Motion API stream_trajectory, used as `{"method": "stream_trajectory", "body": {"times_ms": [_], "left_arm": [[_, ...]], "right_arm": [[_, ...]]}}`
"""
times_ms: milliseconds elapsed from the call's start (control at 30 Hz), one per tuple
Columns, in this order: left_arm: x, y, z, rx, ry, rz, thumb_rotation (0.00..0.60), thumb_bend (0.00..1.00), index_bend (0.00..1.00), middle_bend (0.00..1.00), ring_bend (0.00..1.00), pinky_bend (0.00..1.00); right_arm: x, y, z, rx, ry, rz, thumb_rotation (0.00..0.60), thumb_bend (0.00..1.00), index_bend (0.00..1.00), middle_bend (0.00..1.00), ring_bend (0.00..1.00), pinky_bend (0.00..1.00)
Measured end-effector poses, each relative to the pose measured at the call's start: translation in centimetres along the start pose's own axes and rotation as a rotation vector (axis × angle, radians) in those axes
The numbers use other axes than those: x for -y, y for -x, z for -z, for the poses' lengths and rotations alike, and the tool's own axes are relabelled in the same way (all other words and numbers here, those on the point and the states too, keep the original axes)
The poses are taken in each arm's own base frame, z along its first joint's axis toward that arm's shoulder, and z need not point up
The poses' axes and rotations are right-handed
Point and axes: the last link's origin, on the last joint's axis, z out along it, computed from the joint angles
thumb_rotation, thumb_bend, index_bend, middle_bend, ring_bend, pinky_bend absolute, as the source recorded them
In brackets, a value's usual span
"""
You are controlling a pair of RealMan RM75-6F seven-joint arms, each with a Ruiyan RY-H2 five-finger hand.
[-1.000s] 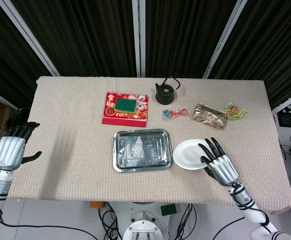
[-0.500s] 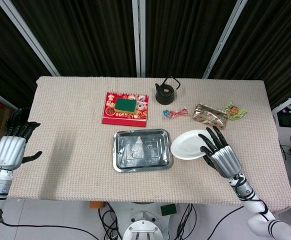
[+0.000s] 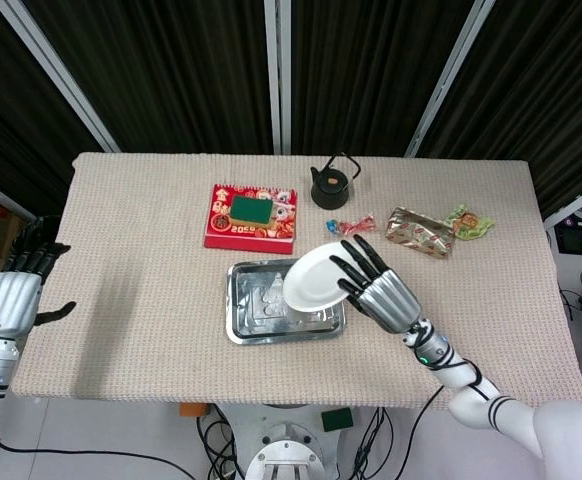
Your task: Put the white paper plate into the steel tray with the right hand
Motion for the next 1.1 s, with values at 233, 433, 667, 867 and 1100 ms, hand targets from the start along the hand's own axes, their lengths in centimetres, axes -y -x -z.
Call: {"method": "stream_trajectory", "body": {"times_ms": [233,433,667,867,1100], "left_arm": [[1.5,0.0,-0.1,0.005,-0.039,-0.004,0.600,0.11,0.18,0.19,0.14,0.16],[2.3,-0.1,0.0,-0.001,-0.059,-0.002,0.600,0.11,0.17,0.19,0.14,0.16],[2.8,0.2,0.0,0.010,-0.074,-0.001,0.600,0.11,0.17,0.19,0.14,0.16],[2.5,0.6,-0.1,0.021,-0.064,-0.009,0.600,0.11,0.16,0.19,0.14,0.16],[2.3,0.7,-0.1,0.027,-0.055,-0.011,0.600,0.11,0.16,0.19,0.14,0.16]], "right_arm": [[2.2,3.5,-3.5,0.032,-0.032,-0.014,0.600,0.51,1.00,0.24,0.00,0.00],[3.9,5.6,-4.7,0.067,-0.061,-0.038,0.600,0.51,1.00,0.24,0.00,0.00],[4.9,7.0,-3.9,0.121,-0.078,-0.074,0.600,0.51,1.00,0.24,0.00,0.00],[5.0,7.4,-2.3,0.150,-0.067,-0.091,0.600,0.51,1.00,0.24,0.00,0.00],[5.2,7.9,-1.0,0.189,-0.055,-0.119,0.600,0.48,1.00,0.22,0.00,0.00]]}}
